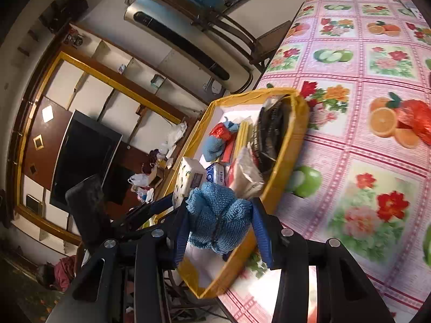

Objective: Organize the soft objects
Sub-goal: 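Carry the tissue box and blue cloth into the box and open both grippers, then grasp the orange plastic bag with the left gripper while the right grasps the pink zippered pouch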

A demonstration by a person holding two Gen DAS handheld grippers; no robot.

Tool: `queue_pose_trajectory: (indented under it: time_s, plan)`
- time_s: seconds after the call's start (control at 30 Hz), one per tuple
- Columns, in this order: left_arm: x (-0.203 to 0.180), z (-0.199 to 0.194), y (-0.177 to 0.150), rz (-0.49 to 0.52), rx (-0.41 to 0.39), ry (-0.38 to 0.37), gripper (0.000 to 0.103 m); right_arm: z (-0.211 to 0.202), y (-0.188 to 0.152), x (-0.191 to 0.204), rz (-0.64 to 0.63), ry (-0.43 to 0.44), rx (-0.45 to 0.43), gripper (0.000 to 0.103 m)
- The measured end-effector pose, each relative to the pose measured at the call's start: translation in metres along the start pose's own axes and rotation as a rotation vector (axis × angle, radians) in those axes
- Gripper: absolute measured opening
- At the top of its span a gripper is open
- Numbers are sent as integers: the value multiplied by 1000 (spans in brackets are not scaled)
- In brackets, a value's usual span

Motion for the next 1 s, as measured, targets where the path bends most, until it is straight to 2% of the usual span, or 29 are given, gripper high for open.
queue_pose_trajectory:
  time_s: [0.1, 0.2, 0.27, 0.4, 0.47, 0.5, 0.67, 0.8, 0.9, 1.0]
  plan:
    - [19, 0, -12, -14, 7, 62, 56, 44, -4, 17, -44, -37, 49, 45]
    - [32, 5, -21, -40, 25, 90, 56, 71, -10, 29, -88, -66, 72, 47]
    - [36, 7, -23, -54, 27, 99, 57, 78, -15, 35, -123, -87, 76, 52]
    - [41, 3, -21, -104, 9, 114, 61, 70, -23, 27, -75, -40, 96, 60]
    - [46, -3, -19, -139, -6, 125, 72, 54, -24, 22, -77, -36, 58, 62]
    - [47, -6, -18, -157, -18, 122, 72, 45, -23, 20, -72, -36, 42, 65]
    - [40, -19, -12, -190, -42, 107, 73, -5, -26, 6, -37, 4, -17, 67]
    - [16, -24, -8, -175, -48, 64, 73, -72, -31, -18, -2, 33, -127, 69]
    - [-12, -24, -1, -160, -53, 0, 73, -131, -28, -40, 15, -39, -250, 81]
    - [-50, -18, 9, -105, -49, -54, 75, -193, -21, -76, 59, -130, -368, 84]
Point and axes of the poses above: each gripper's, at about its wrist camera, not at the fingertips, and z roughly the way its jaws point, x to its left, y to its top, the point moved 1 cm from there along z, roughly the way its jaws point, and after that the axes turned 9 degrees about -x, right-handed, at the moved point
